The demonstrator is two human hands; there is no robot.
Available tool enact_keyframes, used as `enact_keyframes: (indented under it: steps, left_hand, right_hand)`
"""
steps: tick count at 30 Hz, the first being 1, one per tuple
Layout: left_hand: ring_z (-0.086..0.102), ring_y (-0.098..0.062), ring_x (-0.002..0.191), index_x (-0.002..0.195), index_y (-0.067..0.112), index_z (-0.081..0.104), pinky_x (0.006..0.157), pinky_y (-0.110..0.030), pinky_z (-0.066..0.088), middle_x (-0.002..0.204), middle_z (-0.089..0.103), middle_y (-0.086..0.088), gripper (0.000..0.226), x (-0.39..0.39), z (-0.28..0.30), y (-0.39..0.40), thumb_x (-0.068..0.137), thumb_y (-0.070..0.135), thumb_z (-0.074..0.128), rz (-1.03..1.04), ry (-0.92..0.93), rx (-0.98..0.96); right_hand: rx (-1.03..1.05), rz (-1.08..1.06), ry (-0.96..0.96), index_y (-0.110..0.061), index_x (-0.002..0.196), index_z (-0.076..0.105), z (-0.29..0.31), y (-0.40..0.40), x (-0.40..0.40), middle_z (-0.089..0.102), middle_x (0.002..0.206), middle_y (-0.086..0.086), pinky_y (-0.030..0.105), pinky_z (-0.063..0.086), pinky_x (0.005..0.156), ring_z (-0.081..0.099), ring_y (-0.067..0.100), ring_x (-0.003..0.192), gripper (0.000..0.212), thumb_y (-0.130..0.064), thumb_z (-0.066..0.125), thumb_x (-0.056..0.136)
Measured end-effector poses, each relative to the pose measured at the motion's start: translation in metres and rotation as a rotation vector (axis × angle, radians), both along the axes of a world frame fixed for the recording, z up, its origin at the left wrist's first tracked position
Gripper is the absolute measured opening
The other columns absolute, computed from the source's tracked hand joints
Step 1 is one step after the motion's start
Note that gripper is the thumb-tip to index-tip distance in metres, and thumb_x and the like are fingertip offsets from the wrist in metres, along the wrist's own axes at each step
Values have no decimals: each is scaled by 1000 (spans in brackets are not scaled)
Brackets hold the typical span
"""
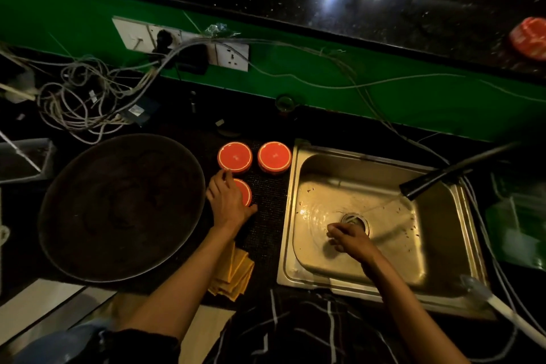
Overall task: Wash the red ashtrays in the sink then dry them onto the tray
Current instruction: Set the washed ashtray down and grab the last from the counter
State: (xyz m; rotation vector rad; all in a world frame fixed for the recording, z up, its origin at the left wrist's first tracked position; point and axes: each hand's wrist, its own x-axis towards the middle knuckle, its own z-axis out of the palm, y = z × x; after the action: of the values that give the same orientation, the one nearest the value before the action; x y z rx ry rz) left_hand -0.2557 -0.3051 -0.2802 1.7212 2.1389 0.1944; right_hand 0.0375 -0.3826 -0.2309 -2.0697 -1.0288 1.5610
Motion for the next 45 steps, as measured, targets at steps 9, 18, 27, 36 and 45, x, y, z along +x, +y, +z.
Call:
enact_keyframes:
  steps: [9, 18, 27, 36, 45]
  left_hand:
    - [53, -30, 119, 134, 14, 52, 97, -43, 43, 130, 57, -10, 58, 104, 43, 4, 85, 41, 66, -388, -207, 77]
    - [69, -18, 98, 115, 26, 65, 83, -38, 56, 106, 73, 4, 38, 228, 112, 24, 81, 43, 68, -625, -326, 141]
    - [70, -9, 86, 104, 28, 69, 80, -37, 59, 93, 74, 10, 26, 335, 191, 72, 81, 38, 70, -677, -450, 230]
    - [71, -4, 82, 99, 26, 72, 80, -35, 61, 90, 76, 9, 20, 414, 251, 134, 80, 33, 75, -666, -501, 328]
    - [65, -20, 102, 126, 13, 53, 90, -40, 54, 114, 67, -5, 61, 470, 291, 194, 77, 38, 80, -594, -449, 475]
  right_hand:
    - [240, -4, -23, -14, 123, 64, 58, 21, 35, 70, 111, 3, 32, 54, 87, 68, 17, 99, 26, -25, 57, 100]
    - [434, -90, -40, -16, 122, 63, 117, 29, 117, 71, 107, 7, 32, 54, 85, 68, 18, 98, 25, -24, 59, 99]
    - [533, -198, -114, -11, 117, 67, 165, 49, 223, 73, 103, 9, 14, 49, 60, 69, 10, 82, 22, -21, 61, 98]
    - [655, -231, -177, -12, 119, 68, 215, 86, 305, 73, 107, 4, 6, 45, 55, 72, 10, 87, 27, -26, 64, 95]
    - [702, -211, -360, -20, 121, 68, 237, 170, 352, 71, 113, -3, 34, 53, 97, 66, 12, 103, 34, -35, 67, 91]
